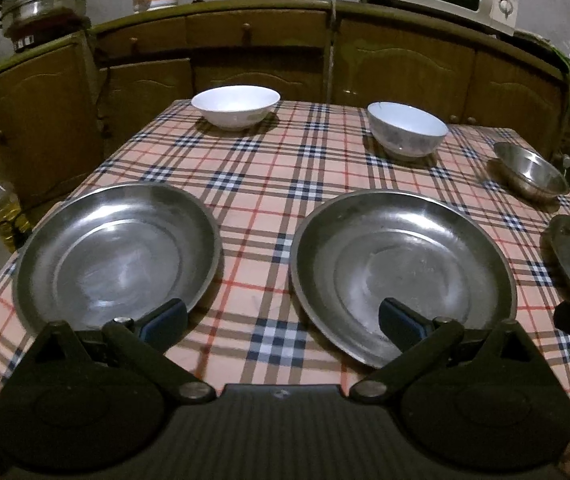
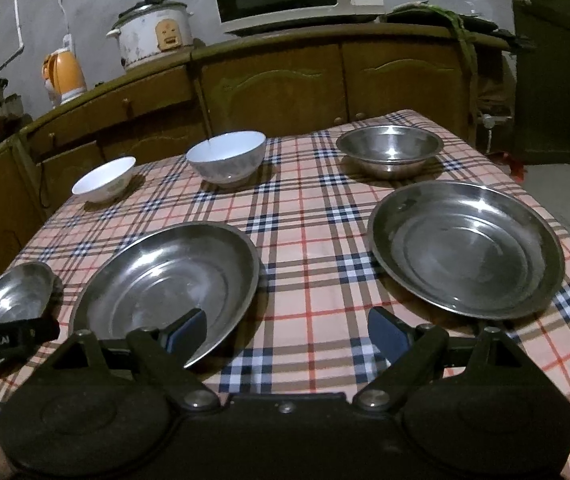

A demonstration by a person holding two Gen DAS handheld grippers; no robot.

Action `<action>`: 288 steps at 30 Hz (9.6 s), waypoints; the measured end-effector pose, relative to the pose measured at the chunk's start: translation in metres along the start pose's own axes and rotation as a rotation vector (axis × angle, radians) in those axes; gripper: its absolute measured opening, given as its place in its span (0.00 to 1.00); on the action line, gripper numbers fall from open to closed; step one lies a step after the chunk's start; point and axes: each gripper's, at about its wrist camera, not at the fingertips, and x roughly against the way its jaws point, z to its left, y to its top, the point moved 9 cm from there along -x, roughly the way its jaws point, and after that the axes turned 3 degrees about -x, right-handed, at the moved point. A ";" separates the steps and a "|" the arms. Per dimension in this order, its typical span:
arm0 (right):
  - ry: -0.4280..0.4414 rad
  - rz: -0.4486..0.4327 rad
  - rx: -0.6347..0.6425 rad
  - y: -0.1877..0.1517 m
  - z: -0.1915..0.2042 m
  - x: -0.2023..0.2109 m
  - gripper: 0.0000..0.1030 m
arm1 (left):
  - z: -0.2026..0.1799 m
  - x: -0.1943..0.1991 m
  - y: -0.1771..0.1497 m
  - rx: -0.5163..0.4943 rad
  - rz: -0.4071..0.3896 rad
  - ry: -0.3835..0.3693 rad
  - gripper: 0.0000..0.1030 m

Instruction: Organize plates and bowls

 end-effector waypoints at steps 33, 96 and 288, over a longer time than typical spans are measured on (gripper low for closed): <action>0.086 0.082 0.076 0.028 0.018 -0.067 0.20 | -0.026 -0.053 0.036 -0.017 0.062 -0.082 0.14; 0.026 0.010 0.148 0.020 0.005 -0.018 0.21 | -0.047 -0.020 0.027 -0.078 0.017 -0.092 0.15; -0.101 -0.258 0.006 0.091 -0.067 0.071 0.36 | -0.147 0.035 0.085 -0.205 -0.188 -0.148 0.18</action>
